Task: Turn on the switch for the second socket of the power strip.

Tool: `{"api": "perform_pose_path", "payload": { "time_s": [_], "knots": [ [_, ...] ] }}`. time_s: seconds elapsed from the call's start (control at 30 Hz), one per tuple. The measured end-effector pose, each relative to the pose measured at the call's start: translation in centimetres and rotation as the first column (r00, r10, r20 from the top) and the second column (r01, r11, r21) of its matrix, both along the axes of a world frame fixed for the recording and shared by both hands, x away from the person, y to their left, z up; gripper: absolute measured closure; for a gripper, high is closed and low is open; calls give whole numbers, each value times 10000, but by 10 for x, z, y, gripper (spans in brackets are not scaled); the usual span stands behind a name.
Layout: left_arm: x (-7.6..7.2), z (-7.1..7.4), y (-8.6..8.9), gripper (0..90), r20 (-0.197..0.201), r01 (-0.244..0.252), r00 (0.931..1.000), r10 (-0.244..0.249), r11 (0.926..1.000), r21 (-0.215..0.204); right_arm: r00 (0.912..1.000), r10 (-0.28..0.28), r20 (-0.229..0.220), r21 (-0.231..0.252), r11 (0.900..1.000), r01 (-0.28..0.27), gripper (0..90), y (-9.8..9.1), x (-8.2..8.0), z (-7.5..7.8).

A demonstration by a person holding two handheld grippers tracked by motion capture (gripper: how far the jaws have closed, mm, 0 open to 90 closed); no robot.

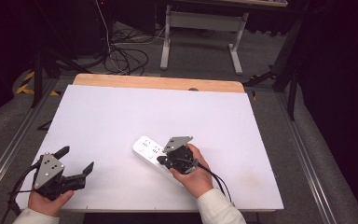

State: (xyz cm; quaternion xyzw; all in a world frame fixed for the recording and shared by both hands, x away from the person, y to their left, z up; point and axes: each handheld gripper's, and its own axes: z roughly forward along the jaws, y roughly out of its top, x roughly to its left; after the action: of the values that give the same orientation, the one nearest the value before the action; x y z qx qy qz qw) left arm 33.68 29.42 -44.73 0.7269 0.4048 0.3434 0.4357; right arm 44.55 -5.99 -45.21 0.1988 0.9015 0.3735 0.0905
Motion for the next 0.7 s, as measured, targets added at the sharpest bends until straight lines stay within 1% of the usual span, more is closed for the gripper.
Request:
{"api": "perform_pose_path", "payload": {
  "time_s": [0.13,0.3,0.57,0.7],
  "knots": [
    [0,0,0,96,3,-11,10000,11,10000,30,10000,-15,23,-91,10000,15,900,1,0,-1],
    [0,0,0,96,-18,-7,10000,7,10000,-3,9999,-3,163,-249,9997,7,900,2,-1,-2],
    [0,0,0,97,-14,-11,10000,11,10000,-5,9996,74,270,-211,9998,-68,900,2,-2,-3],
    [0,0,-1,97,-28,-15,10000,15,10000,8,9999,-19,116,-98,9999,20,900,1,-2,-4]
  ]
}}
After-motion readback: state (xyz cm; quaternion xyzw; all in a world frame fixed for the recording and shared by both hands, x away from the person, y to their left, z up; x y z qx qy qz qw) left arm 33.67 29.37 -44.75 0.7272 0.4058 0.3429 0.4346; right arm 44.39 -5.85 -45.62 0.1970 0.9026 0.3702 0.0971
